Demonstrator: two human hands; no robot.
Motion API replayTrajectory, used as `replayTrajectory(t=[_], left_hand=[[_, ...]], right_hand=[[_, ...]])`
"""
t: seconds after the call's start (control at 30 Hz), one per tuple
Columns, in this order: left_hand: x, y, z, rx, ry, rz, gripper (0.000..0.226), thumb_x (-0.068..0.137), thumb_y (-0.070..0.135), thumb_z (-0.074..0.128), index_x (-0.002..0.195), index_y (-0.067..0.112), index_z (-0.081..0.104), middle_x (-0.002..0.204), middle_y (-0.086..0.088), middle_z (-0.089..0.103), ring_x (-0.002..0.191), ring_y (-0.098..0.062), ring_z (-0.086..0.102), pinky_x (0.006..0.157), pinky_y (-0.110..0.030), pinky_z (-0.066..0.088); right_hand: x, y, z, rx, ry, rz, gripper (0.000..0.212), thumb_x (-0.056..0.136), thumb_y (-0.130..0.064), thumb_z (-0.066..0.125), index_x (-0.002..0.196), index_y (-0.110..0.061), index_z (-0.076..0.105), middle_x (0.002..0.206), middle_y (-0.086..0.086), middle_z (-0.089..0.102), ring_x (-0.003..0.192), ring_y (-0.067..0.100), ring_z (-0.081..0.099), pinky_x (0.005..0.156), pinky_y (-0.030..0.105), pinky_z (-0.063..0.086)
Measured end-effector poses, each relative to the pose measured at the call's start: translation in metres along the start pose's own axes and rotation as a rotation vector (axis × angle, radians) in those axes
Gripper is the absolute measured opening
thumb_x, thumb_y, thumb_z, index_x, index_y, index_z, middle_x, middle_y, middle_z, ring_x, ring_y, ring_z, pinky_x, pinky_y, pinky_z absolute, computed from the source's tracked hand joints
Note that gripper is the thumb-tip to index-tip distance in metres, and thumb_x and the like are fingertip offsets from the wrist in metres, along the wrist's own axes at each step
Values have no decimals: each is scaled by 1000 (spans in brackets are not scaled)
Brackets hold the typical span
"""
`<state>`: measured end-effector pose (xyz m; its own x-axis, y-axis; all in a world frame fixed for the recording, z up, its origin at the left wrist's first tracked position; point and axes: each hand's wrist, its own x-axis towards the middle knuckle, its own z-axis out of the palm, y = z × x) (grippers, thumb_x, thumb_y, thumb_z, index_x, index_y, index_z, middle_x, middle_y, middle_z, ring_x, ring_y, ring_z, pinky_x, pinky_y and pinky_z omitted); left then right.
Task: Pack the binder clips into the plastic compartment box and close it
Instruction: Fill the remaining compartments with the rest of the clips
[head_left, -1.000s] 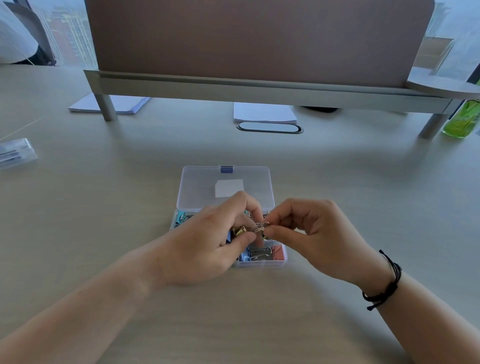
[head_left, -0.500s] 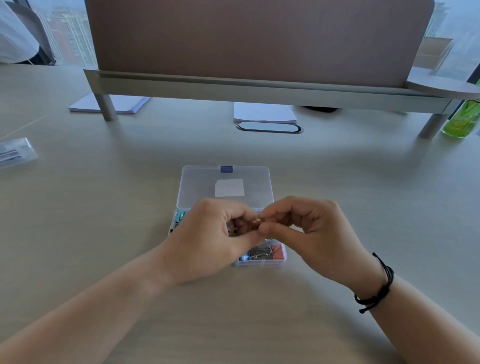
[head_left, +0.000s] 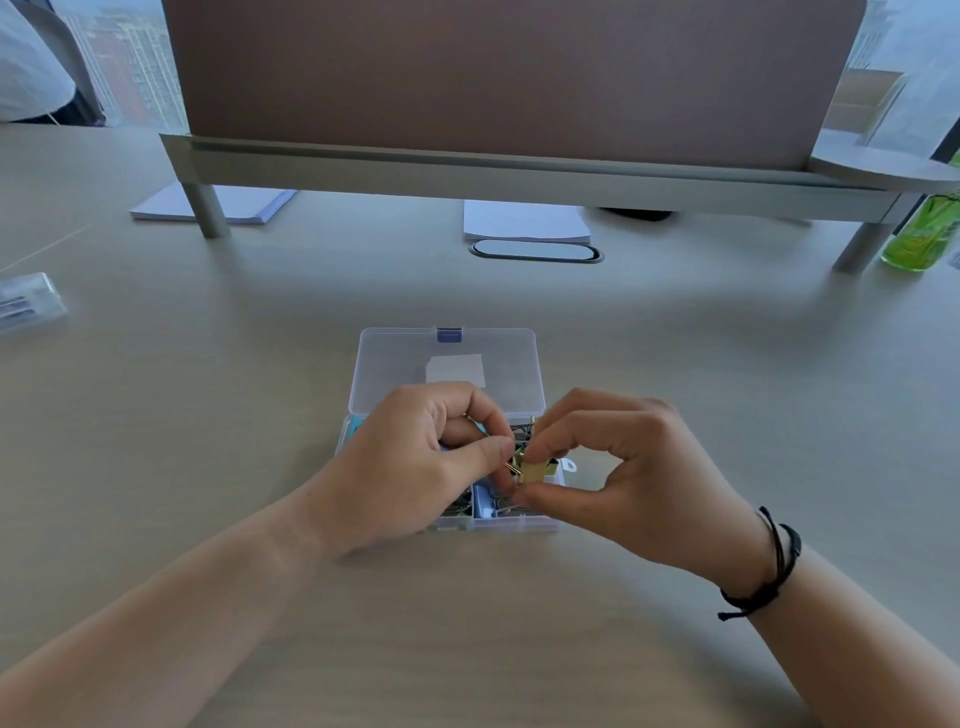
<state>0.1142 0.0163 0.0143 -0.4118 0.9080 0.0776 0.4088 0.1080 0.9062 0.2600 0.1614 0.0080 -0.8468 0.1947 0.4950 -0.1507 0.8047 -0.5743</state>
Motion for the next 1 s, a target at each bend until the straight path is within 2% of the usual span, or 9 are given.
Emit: replayTrajectory(t=[0.07, 0.2, 0.33, 0.43, 0.5, 0.67, 0.77, 0.87, 1.0], left_hand=[[0, -1, -1, 1, -6, -2, 7, 95, 11, 63, 88, 13, 65, 72, 0, 76, 46, -5, 55, 49, -20, 42], [3, -8, -5, 84, 86, 24, 9, 94, 18, 64, 87, 23, 66, 69, 7, 69, 65, -24, 62, 61, -31, 49], [7, -14, -8, 14, 103, -55, 16, 95, 13, 59, 86, 25, 66, 65, 11, 55, 49, -10, 41, 48, -24, 38], [8, -12, -11, -150, 75, -106, 17, 82, 16, 51, 84, 27, 64, 73, 2, 49, 51, -13, 31, 48, -28, 29], [6, -9, -12, -187, 48, -108, 22, 76, 12, 47, 87, 22, 62, 78, 0, 52, 58, -20, 34, 53, -33, 31], [4, -6, -9, -134, 69, -21, 26, 97, -9, 45, 92, 13, 57, 76, 2, 56, 65, -22, 46, 64, -39, 42], [4, -6, -10, -152, 65, 61, 19, 94, -11, 54, 94, 8, 60, 81, 1, 66, 72, -14, 62, 71, -26, 53], [4, -6, -9, -137, 79, 115, 17, 87, -6, 68, 91, 11, 69, 86, -3, 74, 81, -19, 70, 80, -29, 58], [3, -7, -7, -91, 77, 154, 15, 82, 7, 78, 90, 19, 75, 90, -2, 77, 87, -23, 73, 86, -45, 59]], right_hand=[[0, 1, -2, -16, -28, 9, 13, 72, -23, 86, 77, -18, 76, 83, -9, 68, 73, 9, 66, 66, 21, 51], [-2, 6, -13, -58, -166, 75, 11, 72, -23, 85, 73, -24, 75, 82, -10, 68, 75, 10, 65, 67, 23, 51], [-2, 8, -15, -105, -263, 88, 8, 75, -29, 83, 77, -25, 76, 85, -13, 68, 78, 6, 65, 70, 24, 51], [-2, 7, -16, -105, -293, 96, 7, 76, -30, 82, 79, -26, 78, 88, -16, 67, 80, 2, 65, 71, 14, 48], [-1, 7, -16, -94, -304, 106, 6, 76, -31, 82, 80, -27, 78, 90, -17, 67, 82, 1, 65, 73, 12, 46], [-2, 8, -17, -81, -322, 144, 10, 73, -35, 84, 78, -29, 77, 92, -16, 65, 85, 3, 64, 72, 10, 43], [-2, 7, -15, -63, -261, 152, 20, 70, -45, 82, 84, -32, 76, 92, -15, 65, 83, 10, 62, 70, 21, 48], [-1, 6, -13, -33, -146, 141, 29, 70, -51, 79, 91, -32, 74, 86, -10, 66, 76, 17, 61, 66, 33, 50], [-1, 2, -6, 146, -52, 221, 17, 74, -23, 84, 87, -22, 73, 78, -10, 71, 71, 14, 65, 67, 29, 54]])
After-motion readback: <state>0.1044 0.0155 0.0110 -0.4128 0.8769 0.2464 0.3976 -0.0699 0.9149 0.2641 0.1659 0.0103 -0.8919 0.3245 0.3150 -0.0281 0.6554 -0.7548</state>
